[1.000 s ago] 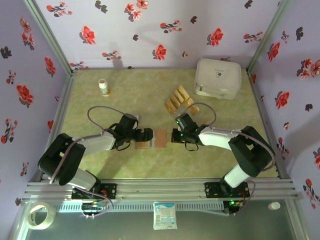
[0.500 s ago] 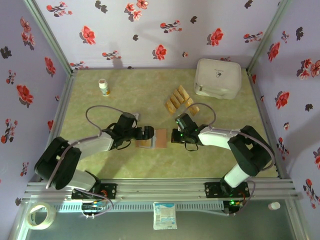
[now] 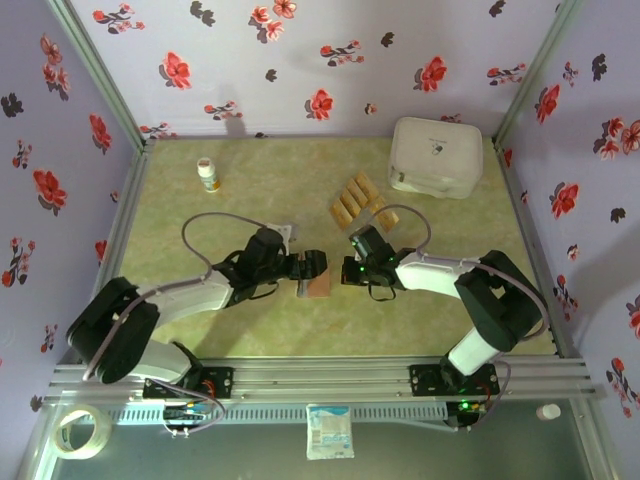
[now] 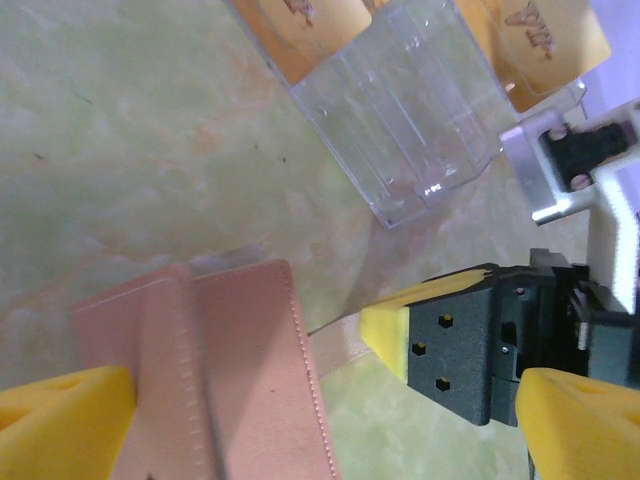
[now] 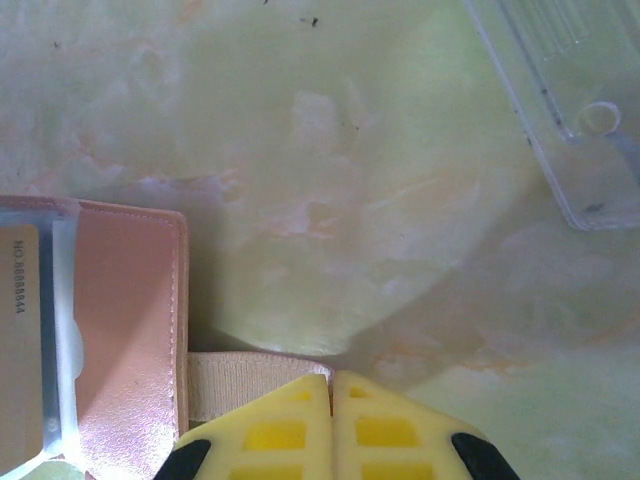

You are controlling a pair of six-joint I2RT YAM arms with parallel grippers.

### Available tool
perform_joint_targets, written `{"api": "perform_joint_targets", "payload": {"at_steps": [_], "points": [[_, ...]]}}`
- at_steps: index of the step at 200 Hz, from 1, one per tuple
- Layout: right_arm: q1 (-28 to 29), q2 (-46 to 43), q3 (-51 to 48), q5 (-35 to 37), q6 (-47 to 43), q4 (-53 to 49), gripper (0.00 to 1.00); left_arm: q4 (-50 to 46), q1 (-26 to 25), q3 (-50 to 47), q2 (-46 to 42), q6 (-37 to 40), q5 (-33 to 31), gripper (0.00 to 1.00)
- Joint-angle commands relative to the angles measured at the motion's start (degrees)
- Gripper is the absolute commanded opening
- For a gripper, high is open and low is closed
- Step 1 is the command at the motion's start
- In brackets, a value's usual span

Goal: Put the credit cards into the card holder
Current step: Close the card holder at the bottom-center of the table.

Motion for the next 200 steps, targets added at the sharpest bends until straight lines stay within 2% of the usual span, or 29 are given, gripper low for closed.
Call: {"api": "perform_joint_targets", "payload": {"at_steps": [1, 19, 51, 117, 200], "points": [[0.4, -1.8, 0.3, 0.0, 0.6, -0.4, 0.13, 5.0, -1.3, 2.1, 3.3, -3.7, -0.4, 0.98], [0.2, -4.2, -0.4, 0.6, 0.4, -1.8, 0.32, 5.4, -2.1, 2.4, 4.7, -4.6, -2.0, 0.98], [-0.6, -9.7, -1.4, 1.9, 0.3, -6.9, 0.42, 5.0, -3.1, 2.6, 5.9, -6.0, -4.7, 0.97], [-3.6, -19.8, -5.1, 3.8, -1.4, -15.2, 0.47, 1.8, -7.5, 6.6, 4.9, -7.0, -10.0, 0.97], [-5.3, -28.0, -9.4, 3.2, -1.8, -18.5, 0.47, 1.5, -14.5, 9.9, 13.2, -11.2, -15.1, 0.97]]}}
